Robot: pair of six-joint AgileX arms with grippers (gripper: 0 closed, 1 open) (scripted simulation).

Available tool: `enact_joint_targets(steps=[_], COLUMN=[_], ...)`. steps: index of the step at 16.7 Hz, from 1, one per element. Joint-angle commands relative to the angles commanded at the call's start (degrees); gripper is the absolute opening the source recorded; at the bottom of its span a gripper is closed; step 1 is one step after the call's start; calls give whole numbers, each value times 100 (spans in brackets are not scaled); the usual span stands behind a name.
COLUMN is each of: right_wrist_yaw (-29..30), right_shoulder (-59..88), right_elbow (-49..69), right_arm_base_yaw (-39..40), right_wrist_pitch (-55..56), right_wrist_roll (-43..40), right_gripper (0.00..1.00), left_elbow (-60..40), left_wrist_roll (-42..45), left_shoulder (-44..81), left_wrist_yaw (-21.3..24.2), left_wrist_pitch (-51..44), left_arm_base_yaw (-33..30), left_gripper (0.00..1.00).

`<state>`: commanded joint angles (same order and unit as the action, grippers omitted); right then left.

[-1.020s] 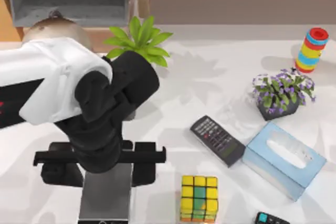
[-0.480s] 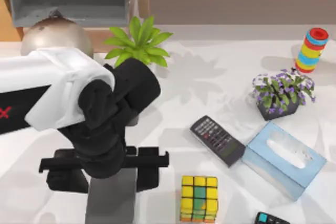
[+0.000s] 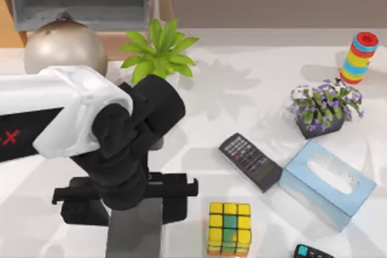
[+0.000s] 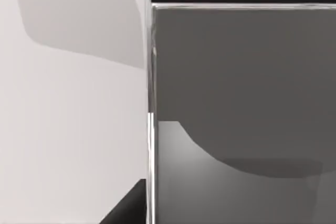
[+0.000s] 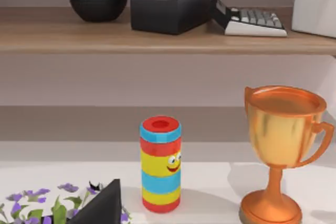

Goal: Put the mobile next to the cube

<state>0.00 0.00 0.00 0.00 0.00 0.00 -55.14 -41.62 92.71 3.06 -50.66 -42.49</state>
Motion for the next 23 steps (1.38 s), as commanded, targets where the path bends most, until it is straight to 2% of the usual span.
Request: enact_joint_targets(steps=[7, 13, 23], right_wrist_yaw=[0, 0, 0], right_shoulder=[0, 0, 0], right_elbow=[0, 0, 0], right_arm_base_yaw=[0, 0, 0], right_wrist_pitch=[0, 0, 0], right_wrist_roll=[0, 0, 0], right_gripper=[100, 100, 100], left_elbow=[304, 383, 383], left_wrist_roll=[66, 71, 71], left_shoulder=[181, 259, 259], left_wrist_yaw=[-307, -339, -339], left_wrist_pitch=[464, 497, 497], left_arm_base_yaw=[23, 22, 22], left_gripper=[0, 0, 75])
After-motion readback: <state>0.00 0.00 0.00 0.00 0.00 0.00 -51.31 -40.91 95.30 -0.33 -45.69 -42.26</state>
